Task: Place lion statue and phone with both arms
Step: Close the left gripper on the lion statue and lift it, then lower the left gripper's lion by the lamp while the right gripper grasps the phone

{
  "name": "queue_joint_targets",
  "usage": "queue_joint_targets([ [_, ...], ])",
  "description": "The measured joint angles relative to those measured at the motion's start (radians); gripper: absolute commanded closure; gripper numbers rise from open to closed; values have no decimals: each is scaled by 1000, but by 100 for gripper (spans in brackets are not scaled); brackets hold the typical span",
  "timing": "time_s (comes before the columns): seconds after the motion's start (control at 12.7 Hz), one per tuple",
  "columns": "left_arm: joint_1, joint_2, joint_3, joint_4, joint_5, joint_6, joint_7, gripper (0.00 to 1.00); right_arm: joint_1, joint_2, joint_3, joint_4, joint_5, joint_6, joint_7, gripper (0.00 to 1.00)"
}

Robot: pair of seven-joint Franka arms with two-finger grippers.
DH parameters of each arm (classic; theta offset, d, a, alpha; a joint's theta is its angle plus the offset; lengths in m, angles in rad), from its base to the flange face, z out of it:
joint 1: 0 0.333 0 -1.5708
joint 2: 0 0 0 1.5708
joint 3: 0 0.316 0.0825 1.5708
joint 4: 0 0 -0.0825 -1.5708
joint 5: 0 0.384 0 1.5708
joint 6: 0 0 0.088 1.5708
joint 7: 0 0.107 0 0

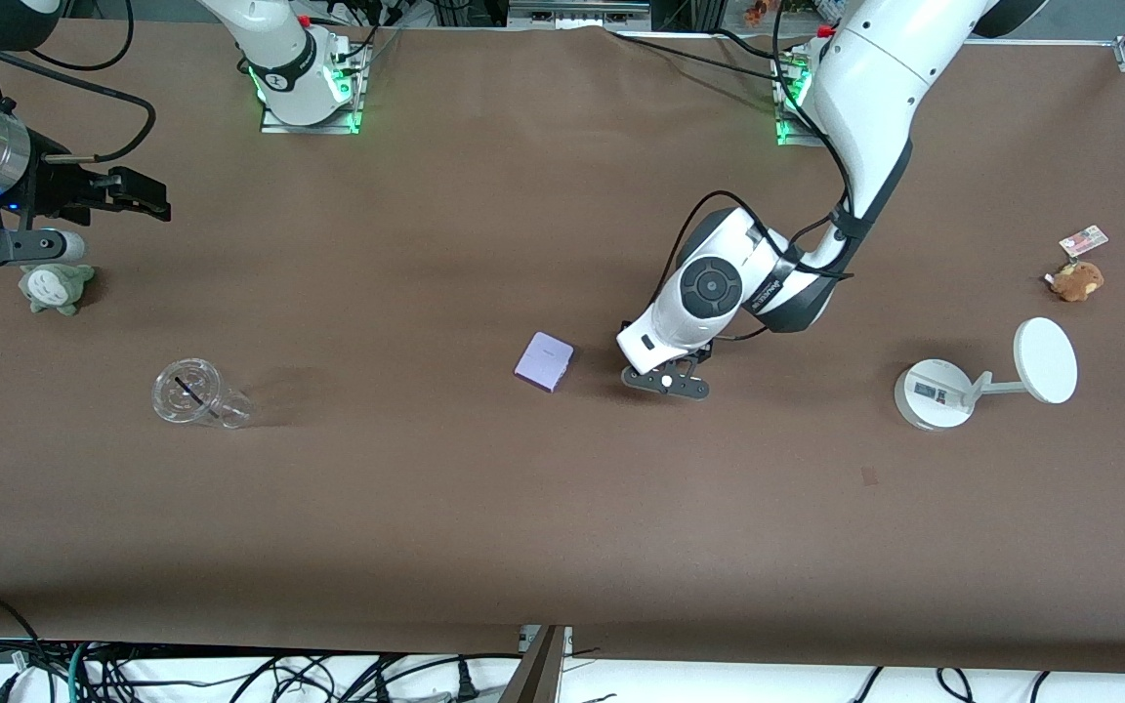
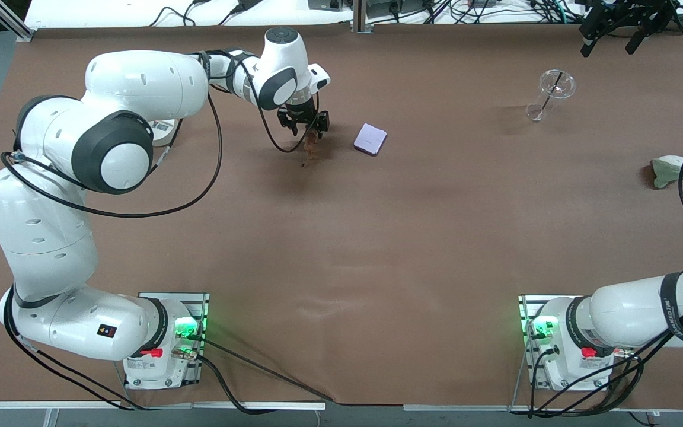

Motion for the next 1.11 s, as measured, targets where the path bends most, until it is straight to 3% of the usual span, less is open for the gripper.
queue_joint_targets([
  [0.16, -3, 4, 1, 0, 0, 9, 0, 72, 4, 0, 2, 0, 0, 0, 0, 0],
  [0.32, -3, 4, 1, 2, 0, 11, 0, 85, 7, 0, 3, 0, 0, 0, 0, 0],
  [0.47, -2, 1, 3, 6, 0, 2, 0, 85, 9, 0, 3, 1, 0, 0, 0, 0],
  [0.71, 43, -60, 20, 43, 2, -160, 3, 85, 9, 1, 0, 1, 0, -3, 0, 0],
  [0.95, 177, -182, 25, 59, 6, -363, 62, 85, 9, 2, -4, 1, 0, -6, 0, 0],
  [1.11, 275, -220, 29, 59, 6, -419, 152, 84, 20, 3, 1, 2, 1, -4, 3, 0],
])
